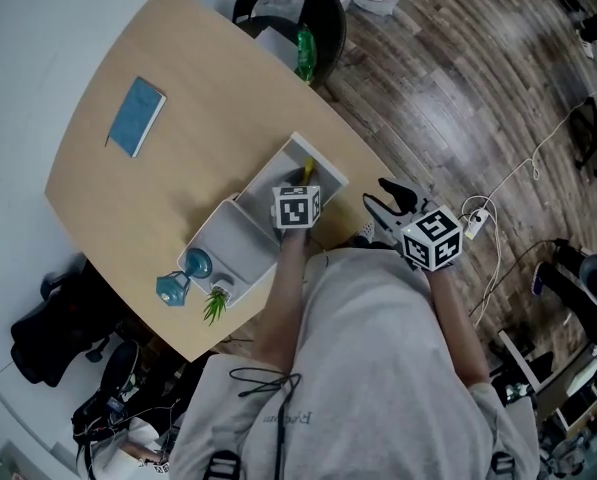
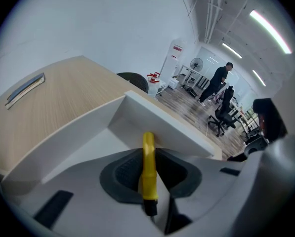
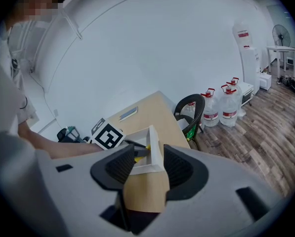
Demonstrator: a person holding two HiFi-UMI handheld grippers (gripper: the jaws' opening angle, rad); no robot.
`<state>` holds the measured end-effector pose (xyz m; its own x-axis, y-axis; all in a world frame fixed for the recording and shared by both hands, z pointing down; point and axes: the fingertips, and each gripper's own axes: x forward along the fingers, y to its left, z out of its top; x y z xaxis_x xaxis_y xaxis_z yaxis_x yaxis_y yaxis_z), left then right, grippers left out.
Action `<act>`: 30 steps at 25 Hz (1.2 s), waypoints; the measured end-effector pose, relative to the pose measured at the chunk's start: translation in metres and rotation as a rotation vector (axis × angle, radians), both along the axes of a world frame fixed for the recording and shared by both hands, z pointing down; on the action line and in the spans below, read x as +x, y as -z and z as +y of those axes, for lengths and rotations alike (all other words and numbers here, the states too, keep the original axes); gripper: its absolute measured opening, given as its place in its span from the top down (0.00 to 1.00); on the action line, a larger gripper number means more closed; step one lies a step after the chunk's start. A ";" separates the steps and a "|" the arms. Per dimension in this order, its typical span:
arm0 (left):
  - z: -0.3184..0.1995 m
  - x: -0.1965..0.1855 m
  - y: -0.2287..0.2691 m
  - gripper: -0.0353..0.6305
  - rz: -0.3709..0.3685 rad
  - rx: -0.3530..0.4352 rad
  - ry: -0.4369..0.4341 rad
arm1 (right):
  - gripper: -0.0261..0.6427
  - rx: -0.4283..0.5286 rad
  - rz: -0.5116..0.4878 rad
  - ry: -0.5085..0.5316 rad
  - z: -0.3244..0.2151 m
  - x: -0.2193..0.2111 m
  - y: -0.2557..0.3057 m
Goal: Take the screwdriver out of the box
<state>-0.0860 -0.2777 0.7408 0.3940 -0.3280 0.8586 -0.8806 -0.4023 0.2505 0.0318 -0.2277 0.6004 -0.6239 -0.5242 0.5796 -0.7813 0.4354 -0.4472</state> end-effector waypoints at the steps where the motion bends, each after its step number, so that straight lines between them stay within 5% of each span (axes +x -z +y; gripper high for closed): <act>1: 0.000 0.000 0.002 0.84 0.004 0.004 0.004 | 0.68 0.000 0.001 0.002 0.001 0.000 0.000; 16: -0.001 -0.001 0.043 0.84 0.089 0.130 0.048 | 0.67 0.068 0.045 0.062 0.012 -0.010 0.012; 30: 0.003 0.002 0.118 0.85 0.173 0.395 0.054 | 0.67 0.155 0.047 0.096 0.029 -0.010 0.029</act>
